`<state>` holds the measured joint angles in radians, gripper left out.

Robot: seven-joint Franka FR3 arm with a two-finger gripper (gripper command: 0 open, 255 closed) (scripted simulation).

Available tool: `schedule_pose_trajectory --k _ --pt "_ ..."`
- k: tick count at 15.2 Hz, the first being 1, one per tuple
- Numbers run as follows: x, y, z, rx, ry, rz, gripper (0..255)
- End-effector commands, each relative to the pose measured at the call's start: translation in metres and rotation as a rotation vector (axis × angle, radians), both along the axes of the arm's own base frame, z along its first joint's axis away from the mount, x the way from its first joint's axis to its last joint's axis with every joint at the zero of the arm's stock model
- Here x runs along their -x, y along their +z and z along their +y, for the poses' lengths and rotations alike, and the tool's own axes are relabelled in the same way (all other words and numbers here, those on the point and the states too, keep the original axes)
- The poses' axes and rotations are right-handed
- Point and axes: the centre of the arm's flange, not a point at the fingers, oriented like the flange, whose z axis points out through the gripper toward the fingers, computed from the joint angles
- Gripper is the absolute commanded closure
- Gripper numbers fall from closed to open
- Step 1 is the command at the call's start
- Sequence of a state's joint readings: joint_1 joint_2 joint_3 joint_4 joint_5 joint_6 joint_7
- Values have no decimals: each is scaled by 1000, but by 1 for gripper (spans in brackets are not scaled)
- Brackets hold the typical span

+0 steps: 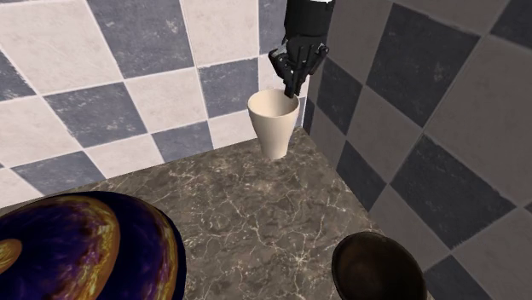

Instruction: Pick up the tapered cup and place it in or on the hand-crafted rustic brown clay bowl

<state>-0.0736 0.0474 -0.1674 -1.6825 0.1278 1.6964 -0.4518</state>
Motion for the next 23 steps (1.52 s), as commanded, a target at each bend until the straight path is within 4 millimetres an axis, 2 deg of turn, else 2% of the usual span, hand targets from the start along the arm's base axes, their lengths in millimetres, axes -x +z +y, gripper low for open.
schedule_pose_trajectory --k 1,23 --pt "28 5 -2 0 1 0 255" --pt "313 36 -49 0 1 0 255"
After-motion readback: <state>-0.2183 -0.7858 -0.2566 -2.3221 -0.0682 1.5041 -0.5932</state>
